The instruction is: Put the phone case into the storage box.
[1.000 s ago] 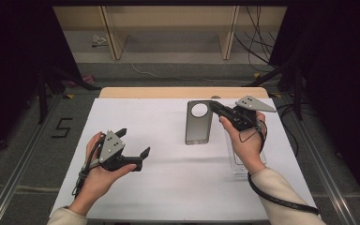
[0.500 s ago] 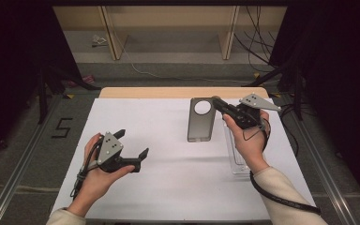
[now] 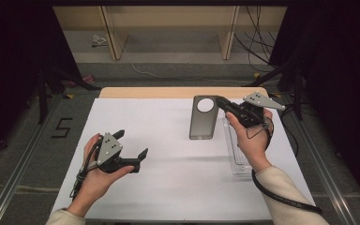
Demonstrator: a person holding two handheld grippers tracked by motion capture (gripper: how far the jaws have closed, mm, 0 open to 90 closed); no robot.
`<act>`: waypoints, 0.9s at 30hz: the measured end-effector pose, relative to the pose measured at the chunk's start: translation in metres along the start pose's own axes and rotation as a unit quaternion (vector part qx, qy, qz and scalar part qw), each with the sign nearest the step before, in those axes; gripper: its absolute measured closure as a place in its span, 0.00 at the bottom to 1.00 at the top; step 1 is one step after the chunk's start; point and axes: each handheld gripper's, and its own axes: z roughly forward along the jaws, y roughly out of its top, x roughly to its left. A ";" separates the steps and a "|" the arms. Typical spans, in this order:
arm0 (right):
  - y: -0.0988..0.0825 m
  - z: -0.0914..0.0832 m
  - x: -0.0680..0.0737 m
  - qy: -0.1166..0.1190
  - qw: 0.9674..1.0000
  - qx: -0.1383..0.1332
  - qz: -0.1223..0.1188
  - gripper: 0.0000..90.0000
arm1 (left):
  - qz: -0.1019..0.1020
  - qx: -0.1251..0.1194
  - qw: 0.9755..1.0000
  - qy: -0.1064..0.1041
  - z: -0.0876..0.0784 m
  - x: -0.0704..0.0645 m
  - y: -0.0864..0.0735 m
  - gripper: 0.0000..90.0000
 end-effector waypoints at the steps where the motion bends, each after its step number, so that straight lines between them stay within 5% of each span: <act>1: 0.000 -0.001 0.000 -0.001 1.000 0.000 0.001 0.95 | 0.000 0.000 1.000 0.000 0.000 0.000 0.000 0.04; 27: 0.004 -0.004 -0.006 -0.008 1.000 -0.006 0.005 0.95 | 0.000 0.001 1.000 0.005 -0.002 0.005 -0.003 0.04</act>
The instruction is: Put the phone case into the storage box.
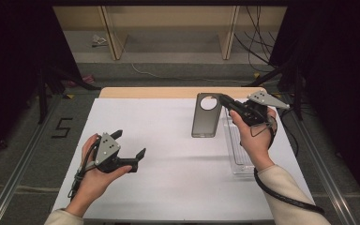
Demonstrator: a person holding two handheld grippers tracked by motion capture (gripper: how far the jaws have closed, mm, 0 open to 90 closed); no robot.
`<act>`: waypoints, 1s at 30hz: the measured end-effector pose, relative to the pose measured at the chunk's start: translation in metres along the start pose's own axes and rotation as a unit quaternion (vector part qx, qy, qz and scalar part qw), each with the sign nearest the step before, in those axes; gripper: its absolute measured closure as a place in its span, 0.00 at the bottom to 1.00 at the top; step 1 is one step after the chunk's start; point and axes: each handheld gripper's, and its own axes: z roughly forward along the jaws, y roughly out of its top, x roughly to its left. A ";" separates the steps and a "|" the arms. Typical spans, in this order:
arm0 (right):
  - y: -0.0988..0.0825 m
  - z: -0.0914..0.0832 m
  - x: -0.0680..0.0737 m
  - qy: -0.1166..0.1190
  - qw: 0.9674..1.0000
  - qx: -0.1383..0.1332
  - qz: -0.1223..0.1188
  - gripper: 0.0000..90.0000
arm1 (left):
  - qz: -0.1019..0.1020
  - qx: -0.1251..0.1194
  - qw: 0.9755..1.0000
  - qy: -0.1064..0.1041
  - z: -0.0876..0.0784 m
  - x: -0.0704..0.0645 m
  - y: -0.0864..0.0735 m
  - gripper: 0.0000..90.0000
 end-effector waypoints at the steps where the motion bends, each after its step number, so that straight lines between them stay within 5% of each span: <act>1: 0.000 0.000 0.000 0.000 1.000 0.000 0.000 0.95 | 0.000 0.000 1.000 0.000 0.000 0.000 0.000 0.04; 30: 0.002 -0.002 -0.004 -0.006 1.000 -0.003 0.003 0.95 | -0.005 0.018 1.000 0.006 0.000 0.011 -0.009 0.00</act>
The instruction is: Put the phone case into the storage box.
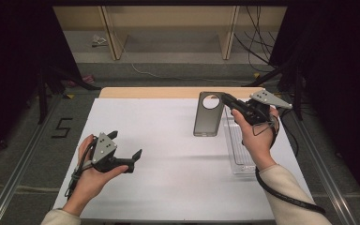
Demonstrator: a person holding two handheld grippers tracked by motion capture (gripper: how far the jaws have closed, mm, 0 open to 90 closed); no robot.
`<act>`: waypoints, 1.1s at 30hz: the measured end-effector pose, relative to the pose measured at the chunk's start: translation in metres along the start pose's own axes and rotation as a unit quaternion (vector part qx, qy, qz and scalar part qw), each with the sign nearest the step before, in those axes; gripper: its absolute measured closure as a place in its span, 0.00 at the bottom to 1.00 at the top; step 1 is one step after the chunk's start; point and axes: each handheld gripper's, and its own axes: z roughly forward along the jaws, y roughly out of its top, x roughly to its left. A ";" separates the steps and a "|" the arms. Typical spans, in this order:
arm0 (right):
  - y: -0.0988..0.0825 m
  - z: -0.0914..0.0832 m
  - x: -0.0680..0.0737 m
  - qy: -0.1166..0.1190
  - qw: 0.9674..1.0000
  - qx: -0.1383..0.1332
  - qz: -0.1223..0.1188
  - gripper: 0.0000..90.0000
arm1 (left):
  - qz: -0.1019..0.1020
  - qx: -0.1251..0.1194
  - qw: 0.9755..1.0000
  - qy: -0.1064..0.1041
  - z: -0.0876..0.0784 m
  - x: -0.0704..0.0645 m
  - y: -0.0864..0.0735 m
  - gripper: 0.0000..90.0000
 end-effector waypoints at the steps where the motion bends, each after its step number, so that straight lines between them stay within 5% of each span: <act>1: 0.000 0.000 0.000 0.000 1.000 -0.001 -0.001 0.95 | -0.001 0.001 1.000 0.000 0.000 0.000 0.000 0.00; 33: 0.007 -0.007 -0.013 -0.016 1.000 -0.012 0.001 0.95 | -0.005 0.004 1.000 0.002 0.001 0.003 -0.003 0.00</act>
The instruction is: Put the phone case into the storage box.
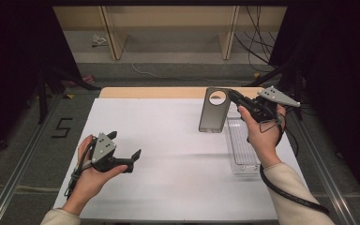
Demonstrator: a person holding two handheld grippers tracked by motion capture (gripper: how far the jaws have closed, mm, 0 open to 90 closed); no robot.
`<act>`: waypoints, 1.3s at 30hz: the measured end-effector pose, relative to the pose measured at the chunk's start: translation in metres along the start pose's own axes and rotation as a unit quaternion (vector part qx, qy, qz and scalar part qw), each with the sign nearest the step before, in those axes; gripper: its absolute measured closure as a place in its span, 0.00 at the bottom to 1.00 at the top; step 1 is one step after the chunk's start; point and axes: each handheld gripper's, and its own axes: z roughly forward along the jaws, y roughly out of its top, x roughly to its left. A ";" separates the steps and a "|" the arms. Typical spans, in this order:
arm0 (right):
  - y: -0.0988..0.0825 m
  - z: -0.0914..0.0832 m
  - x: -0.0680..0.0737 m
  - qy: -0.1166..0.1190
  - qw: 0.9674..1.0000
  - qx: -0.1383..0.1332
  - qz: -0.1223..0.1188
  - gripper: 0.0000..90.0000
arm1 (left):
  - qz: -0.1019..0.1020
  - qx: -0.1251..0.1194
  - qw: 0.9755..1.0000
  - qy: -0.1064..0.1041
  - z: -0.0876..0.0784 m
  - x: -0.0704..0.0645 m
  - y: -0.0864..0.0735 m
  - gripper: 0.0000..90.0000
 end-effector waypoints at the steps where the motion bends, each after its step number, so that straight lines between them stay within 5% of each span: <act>1: 0.000 0.000 0.000 -0.001 1.000 -0.001 0.000 0.95 | 0.000 0.000 1.000 0.000 0.000 0.000 0.000 0.00; 39: 0.005 -0.007 -0.016 -0.027 1.000 -0.005 -0.006 0.95 | -0.001 -0.003 1.000 0.004 -0.001 0.002 0.000 0.00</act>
